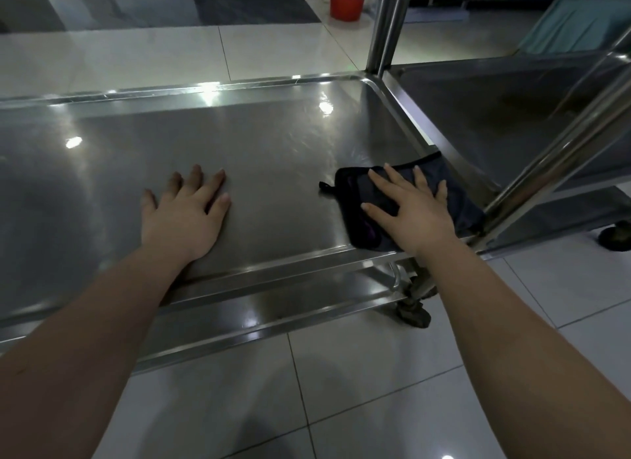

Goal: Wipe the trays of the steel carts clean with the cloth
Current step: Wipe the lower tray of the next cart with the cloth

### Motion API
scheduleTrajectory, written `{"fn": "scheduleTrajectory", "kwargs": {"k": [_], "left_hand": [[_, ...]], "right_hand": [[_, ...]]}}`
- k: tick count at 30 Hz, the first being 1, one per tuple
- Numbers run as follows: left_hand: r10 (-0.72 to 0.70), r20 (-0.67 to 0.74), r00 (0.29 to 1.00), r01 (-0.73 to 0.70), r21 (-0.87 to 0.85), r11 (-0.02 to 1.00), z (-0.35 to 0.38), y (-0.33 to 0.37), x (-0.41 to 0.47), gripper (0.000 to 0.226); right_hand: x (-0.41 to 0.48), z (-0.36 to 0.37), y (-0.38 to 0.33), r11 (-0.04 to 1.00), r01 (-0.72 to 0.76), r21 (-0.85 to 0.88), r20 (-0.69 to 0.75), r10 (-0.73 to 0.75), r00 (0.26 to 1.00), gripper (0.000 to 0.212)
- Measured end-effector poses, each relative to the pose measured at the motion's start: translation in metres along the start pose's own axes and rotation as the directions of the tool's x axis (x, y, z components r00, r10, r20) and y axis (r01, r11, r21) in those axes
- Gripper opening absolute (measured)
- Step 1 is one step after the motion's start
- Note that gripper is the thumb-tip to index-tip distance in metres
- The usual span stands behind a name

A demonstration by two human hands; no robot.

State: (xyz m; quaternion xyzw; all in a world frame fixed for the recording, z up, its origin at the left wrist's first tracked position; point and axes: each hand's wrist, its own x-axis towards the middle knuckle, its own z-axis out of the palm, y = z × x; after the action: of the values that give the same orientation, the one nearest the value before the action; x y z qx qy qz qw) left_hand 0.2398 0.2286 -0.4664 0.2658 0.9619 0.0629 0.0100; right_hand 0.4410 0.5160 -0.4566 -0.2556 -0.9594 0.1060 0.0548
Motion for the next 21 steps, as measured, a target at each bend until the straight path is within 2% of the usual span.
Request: {"fn": "scheduleTrajectory", "kwargs": {"k": [4,6,9,12,16,21], "left_hand": [[-0.009,0.03,1.0,0.008,0.033,0.999,-0.002,0.001,0.001,0.054],[0.002,0.063,0.998,-0.004,0.027,1.0,-0.003,-0.004,0.003,0.053],[0.016,0.146,0.989,-0.014,-0.015,1.0,-0.009,-0.016,0.011,0.051],[0.044,0.137,0.99,-0.041,-0.022,0.999,-0.011,-0.026,0.008,0.05],[0.071,0.054,0.996,-0.07,-0.008,0.997,-0.007,-0.03,-0.005,0.051],[0.068,0.011,0.998,-0.068,-0.007,0.998,-0.007,-0.025,-0.009,0.051]], "right_hand": [[0.005,0.006,-0.019,0.982,-0.084,-0.167,0.086,0.099,0.991,0.072],[0.004,0.014,-0.054,0.98,-0.114,-0.162,0.102,0.132,0.986,0.071],[-0.007,0.034,-0.135,0.993,-0.002,-0.122,0.115,0.016,0.993,0.074],[-0.023,0.047,-0.188,0.993,0.079,-0.089,0.131,-0.067,0.989,0.079],[-0.021,0.039,-0.152,0.992,0.074,-0.098,0.115,-0.063,0.991,0.08],[-0.013,0.005,-0.041,0.976,-0.191,-0.108,0.122,0.204,0.971,0.079]]}}
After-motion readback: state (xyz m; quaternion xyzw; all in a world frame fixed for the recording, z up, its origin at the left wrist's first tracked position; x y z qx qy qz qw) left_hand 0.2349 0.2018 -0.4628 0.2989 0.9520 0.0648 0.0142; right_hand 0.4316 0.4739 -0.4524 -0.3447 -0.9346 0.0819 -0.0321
